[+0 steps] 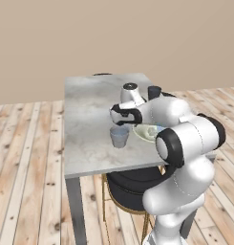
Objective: There are four ice cubes in the ice bowl. Place two ice cubes in each glass of water.
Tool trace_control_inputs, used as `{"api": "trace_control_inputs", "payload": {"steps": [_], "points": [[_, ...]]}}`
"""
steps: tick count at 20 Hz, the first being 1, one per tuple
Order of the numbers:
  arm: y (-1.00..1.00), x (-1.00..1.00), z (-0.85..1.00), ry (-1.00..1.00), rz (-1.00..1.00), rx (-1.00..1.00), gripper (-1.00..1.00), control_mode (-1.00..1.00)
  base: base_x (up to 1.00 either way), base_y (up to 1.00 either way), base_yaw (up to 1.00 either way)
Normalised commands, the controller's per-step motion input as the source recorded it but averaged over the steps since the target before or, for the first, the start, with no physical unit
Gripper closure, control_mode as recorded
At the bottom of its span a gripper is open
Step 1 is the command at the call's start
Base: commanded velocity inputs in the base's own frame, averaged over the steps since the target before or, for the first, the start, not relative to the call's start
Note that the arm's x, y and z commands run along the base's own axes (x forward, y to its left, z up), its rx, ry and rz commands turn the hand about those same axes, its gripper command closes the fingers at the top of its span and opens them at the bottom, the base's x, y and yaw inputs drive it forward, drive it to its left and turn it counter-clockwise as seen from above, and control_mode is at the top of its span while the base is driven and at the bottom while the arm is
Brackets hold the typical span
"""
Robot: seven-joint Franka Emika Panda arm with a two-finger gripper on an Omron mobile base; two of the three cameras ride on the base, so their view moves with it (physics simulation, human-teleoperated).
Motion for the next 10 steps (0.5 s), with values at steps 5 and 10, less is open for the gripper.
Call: {"api": "trace_control_inputs", "payload": {"steps": [5, 10], "points": [[-0.49, -0.37, 0.38, 0.0, -0.23, 0.0, -1.0, -1.0, 0.0, 0.0, 0.0], [-0.86, -0.58, 0.05, 0.0, -0.05, 0.0, -1.0, -1.0, 0.0, 0.0, 0.0]]}}
